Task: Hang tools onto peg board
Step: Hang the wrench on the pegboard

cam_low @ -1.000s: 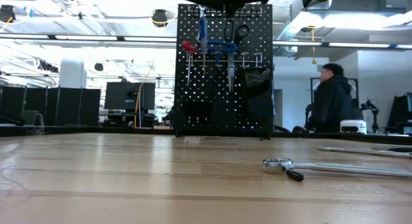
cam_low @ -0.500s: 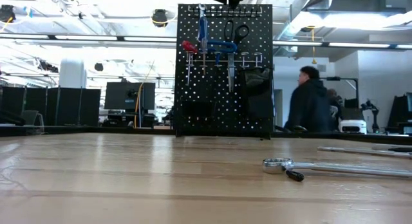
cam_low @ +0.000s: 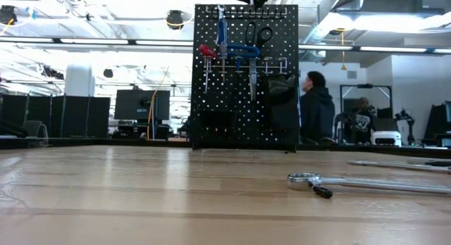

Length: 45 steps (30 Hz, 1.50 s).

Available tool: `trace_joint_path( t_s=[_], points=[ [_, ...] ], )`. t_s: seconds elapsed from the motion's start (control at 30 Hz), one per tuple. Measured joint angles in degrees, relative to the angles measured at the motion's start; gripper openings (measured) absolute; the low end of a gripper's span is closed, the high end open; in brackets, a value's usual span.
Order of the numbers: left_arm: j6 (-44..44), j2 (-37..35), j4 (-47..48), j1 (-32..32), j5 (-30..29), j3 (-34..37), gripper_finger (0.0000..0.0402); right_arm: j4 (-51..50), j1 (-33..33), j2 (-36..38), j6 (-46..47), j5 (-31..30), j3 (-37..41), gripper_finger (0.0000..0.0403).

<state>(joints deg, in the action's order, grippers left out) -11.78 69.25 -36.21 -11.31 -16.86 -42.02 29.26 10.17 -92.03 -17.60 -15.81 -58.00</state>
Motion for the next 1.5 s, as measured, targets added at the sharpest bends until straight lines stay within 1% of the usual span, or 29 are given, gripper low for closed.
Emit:
trace_joint_path(
  t_s=[0.13, 0.23, 0.4, 0.5, 0.6, 0.67, 0.8, 0.93, 1.03, 1.17, 1.33, 1.5],
  points=[
    [-1.05, -0.23, 1.29, 0.00, -0.40, -0.02, 0.0026, -1.45, -0.41, 1.17, 2.95, 0.08, 0.00, 0.0028],
    [-1.35, -3.14, 6.18, 0.22, -2.17, 0.03, 0.0058, -2.41, -1.60, 3.83, 6.24, 0.27, 0.09, 0.0028],
    [-3.39, -11.70, 15.97, 0.43, -8.51, 0.00, 0.0105, -2.19, -5.44, 9.39, 11.48, 0.52, -0.02, 0.0028],
    [-4.20, -17.11, 19.24, 0.45, -10.15, 0.00, 0.0118, -5.18, -10.07, 11.82, 18.20, 3.79, -0.90, 0.0028],
    [-4.46, -21.50, 21.73, 0.44, -10.91, -0.04, 0.0119, -11.36, -16.10, 12.96, 25.90, 9.41, -4.83, 0.0028],
    [-3.56, -24.05, 25.12, 0.44, -10.97, -0.04, 0.0118, -15.75, -19.92, 12.37, 29.59, 13.13, -7.87, 0.0028],
    [-1.74, -26.71, 30.14, 0.44, -11.04, -0.04, 0.0116, -21.20, -25.33, 8.25, 34.28, 20.71, -14.48, 0.0028],
    [-1.17, -27.15, 31.61, 0.44, -10.98, -0.02, 0.0115, -22.59, -28.78, 3.73, 38.02, 27.26, -19.85, 0.0028],
    [-1.04, -27.06, 32.73, 0.44, -10.88, -0.02, 0.0115, -23.45, -30.02, 1.71, 39.75, 27.73, -21.80, 0.0028],
    [-1.04, -27.06, 32.89, 0.44, -10.86, -0.02, 0.0115, -23.69, -30.59, 0.87, 41.00, 27.95, -22.21, 0.0030],
    [-1.04, -27.06, 32.98, 0.42, -10.84, -0.02, 0.0115, -25.56, -30.58, 1.17, 40.82, 27.94, -22.18, 0.0029],
    [-1.04, -27.06, 32.83, 0.42, -10.84, -0.02, 0.0115, -25.98, -30.60, 3.63, 40.28, 27.61, -22.21, 0.0029]
  ],
)
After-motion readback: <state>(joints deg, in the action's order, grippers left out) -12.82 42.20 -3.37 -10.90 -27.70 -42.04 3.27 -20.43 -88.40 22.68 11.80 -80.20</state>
